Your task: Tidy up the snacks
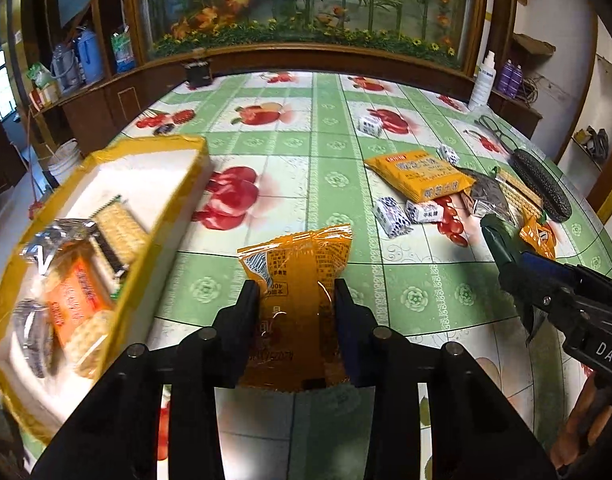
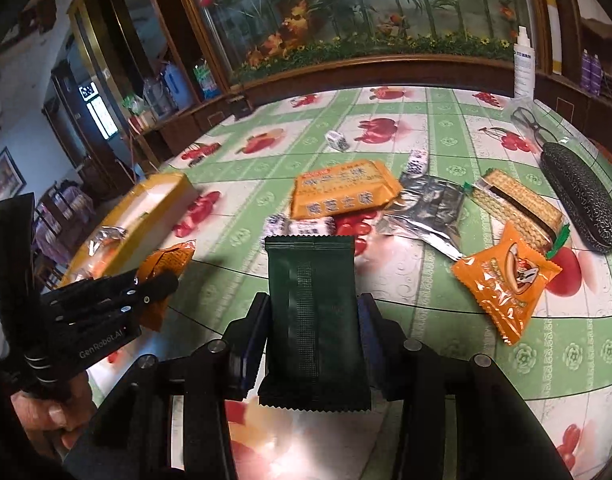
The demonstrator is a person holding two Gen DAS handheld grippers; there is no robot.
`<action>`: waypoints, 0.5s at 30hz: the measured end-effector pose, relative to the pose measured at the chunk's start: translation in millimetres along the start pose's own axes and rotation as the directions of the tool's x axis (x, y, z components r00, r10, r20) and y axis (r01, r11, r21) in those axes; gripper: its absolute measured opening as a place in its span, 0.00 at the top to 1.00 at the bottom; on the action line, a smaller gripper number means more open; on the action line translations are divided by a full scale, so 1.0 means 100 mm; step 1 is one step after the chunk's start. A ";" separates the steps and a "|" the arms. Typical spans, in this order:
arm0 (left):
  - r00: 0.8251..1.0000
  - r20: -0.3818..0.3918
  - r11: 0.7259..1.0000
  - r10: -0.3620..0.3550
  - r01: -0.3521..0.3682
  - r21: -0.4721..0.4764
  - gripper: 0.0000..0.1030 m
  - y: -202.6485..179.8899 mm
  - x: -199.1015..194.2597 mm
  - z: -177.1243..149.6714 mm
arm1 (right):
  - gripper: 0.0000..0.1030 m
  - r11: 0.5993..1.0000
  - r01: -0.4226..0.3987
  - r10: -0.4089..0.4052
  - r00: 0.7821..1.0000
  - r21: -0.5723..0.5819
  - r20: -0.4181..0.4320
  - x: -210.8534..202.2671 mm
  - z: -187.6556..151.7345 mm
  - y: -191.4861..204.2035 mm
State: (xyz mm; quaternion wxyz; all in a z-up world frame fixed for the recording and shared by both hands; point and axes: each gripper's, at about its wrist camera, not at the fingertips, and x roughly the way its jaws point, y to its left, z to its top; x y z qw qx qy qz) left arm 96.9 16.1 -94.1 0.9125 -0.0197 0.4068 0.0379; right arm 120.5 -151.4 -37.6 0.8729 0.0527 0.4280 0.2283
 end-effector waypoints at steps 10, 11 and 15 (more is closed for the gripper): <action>0.996 0.070 0.998 0.058 -0.057 -0.023 0.67 0.24 -0.34 0.02 | 0.56 0.991 -0.120 0.120 0.993 -0.055 0.008 -0.09 0.07 0.50; 0.995 0.076 0.998 0.064 -0.062 -0.026 0.67 0.27 -0.37 0.03 | 0.56 0.990 -0.129 0.130 0.991 -0.061 0.008 -0.09 0.08 0.53; 0.993 0.088 0.996 0.081 -0.077 -0.056 0.67 0.43 -0.42 0.02 | 0.56 0.984 -0.162 0.162 0.987 -0.078 0.001 -0.07 0.10 0.70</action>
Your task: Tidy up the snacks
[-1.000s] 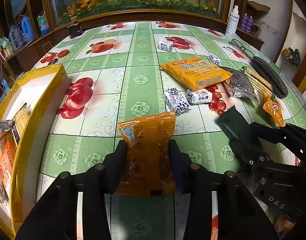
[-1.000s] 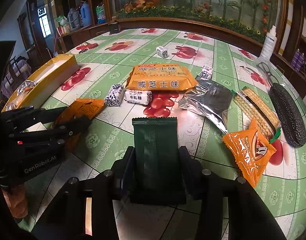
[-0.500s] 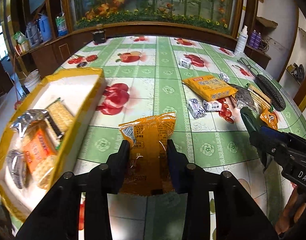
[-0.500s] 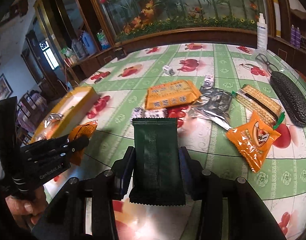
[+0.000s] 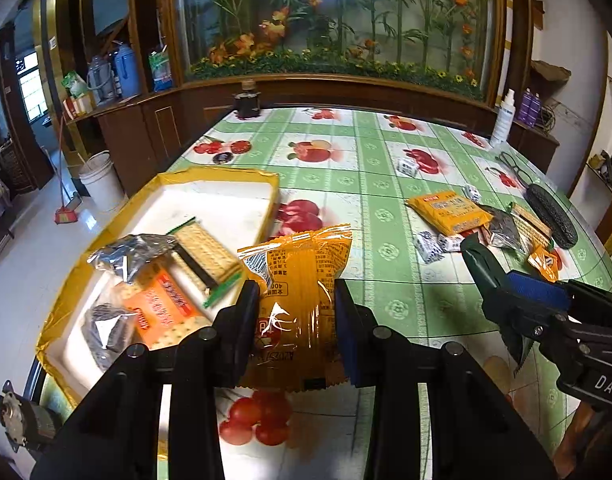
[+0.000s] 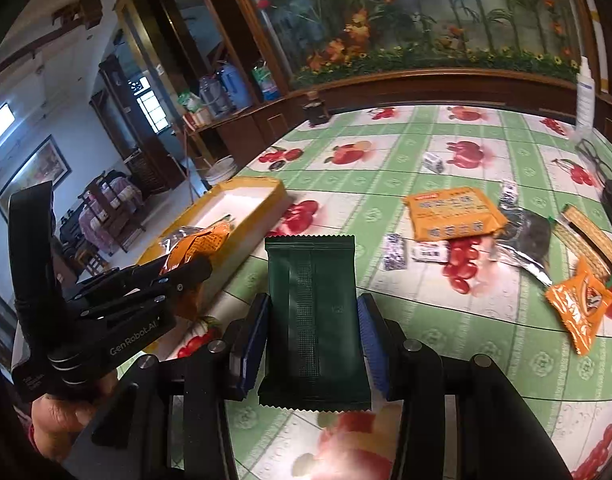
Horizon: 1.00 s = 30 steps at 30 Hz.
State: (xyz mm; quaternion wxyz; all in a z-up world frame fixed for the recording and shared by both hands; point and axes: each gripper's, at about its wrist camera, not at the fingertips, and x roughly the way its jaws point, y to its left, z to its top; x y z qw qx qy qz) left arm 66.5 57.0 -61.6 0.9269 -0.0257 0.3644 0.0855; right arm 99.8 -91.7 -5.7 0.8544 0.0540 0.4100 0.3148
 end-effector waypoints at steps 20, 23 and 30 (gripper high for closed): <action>0.995 -0.006 0.984 0.098 -0.097 -0.147 0.67 0.86 -0.06 -0.16 | 0.56 0.990 -0.089 0.085 0.996 -0.105 -0.042 0.49 0.17 0.78; 0.992 -0.010 0.977 0.124 -0.124 -0.175 0.67 1.03 -0.07 -0.18 | 0.56 0.985 -0.109 0.103 0.993 -0.136 -0.049 0.62 0.21 0.96; 0.983 -0.024 0.958 0.180 -0.181 -0.222 0.67 1.37 -0.05 -0.21 | 0.56 0.972 -0.158 0.146 0.986 -0.172 -0.081 0.99 0.31 1.32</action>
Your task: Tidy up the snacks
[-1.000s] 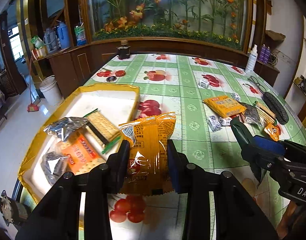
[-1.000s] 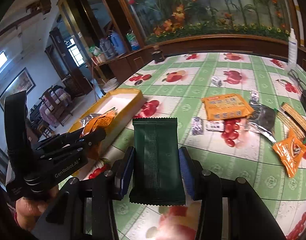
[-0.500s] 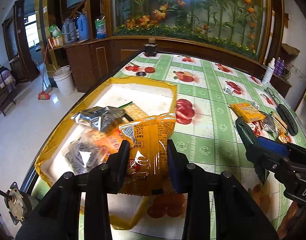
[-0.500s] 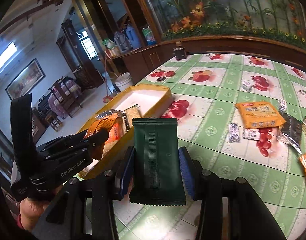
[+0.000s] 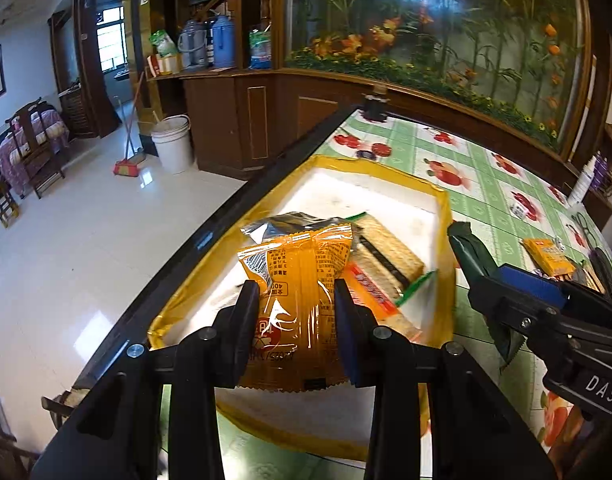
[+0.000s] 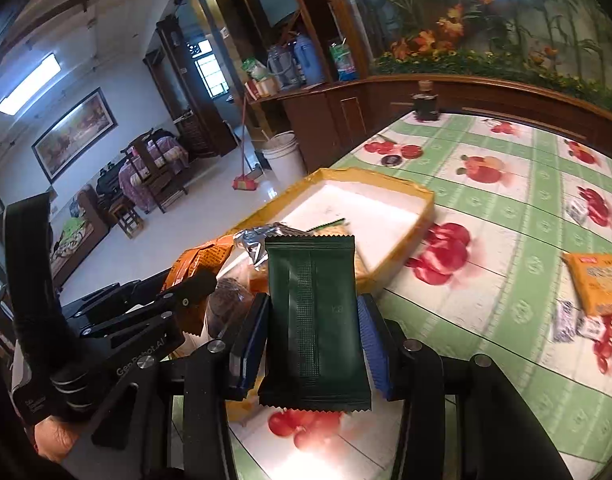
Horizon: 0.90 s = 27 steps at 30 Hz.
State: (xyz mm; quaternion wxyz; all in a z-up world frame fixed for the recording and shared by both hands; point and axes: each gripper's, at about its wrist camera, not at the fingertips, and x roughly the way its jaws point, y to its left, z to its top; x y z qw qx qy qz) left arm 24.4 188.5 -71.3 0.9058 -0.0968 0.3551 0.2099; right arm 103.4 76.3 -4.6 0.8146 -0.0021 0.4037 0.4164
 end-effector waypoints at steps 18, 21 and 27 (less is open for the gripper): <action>0.999 -0.026 0.999 0.037 -0.037 0.003 0.66 0.10 0.23 -0.08 | 0.56 1.000 -0.024 0.023 0.997 -0.015 -0.075 0.80 0.13 0.24; 0.999 -0.024 0.999 0.033 -0.033 0.002 0.66 0.11 0.23 -0.08 | 0.56 1.000 -0.007 0.006 0.997 -0.020 -0.071 0.82 0.14 0.23; 0.999 -0.030 0.999 0.038 -0.038 -0.017 0.65 0.16 0.24 -0.08 | 0.53 1.000 -0.005 0.006 0.997 0.012 -0.082 0.83 0.13 0.14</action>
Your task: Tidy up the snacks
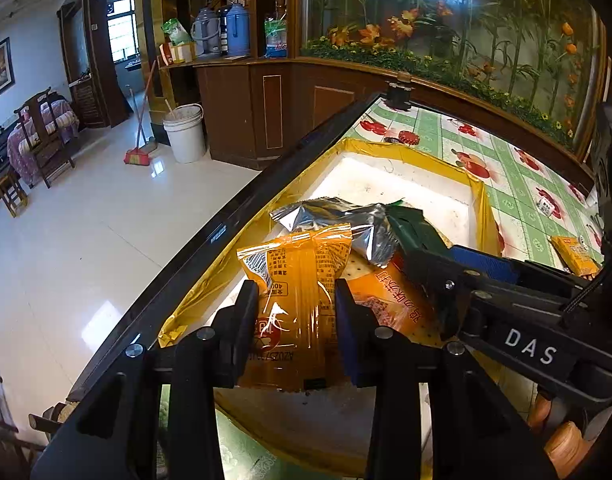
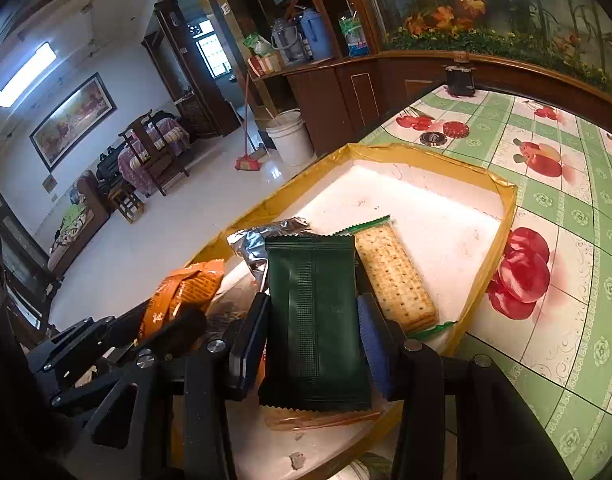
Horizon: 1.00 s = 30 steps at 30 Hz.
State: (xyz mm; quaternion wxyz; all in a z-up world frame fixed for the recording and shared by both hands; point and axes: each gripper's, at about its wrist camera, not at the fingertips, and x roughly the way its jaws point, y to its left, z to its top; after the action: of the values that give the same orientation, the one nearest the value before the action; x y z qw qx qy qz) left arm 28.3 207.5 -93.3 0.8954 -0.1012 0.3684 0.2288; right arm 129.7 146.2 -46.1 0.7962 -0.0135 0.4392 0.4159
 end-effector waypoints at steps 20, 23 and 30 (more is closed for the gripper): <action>0.995 0.102 0.997 0.000 -0.008 0.073 0.25 -0.30 -0.35 0.06 | 0.22 0.992 0.080 -0.092 0.988 0.098 0.127 -0.80 -0.16 -0.48; 0.994 0.107 0.995 -0.022 0.011 0.100 0.25 -0.46 -0.39 0.06 | 0.22 0.986 0.111 -0.129 0.981 0.127 0.143 -0.99 -0.24 -0.67; 0.993 0.095 0.988 -0.071 0.056 0.144 0.25 -0.77 -0.46 0.04 | 0.21 0.956 0.230 -0.259 0.953 0.180 0.158 -1.34 -0.43 -1.04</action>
State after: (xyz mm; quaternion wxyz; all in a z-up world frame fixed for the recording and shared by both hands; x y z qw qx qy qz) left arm 39.4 126.0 -57.6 0.9245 -0.0376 0.3349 0.1783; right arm 134.8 -25.4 -13.2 0.8766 0.0334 0.3924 0.2766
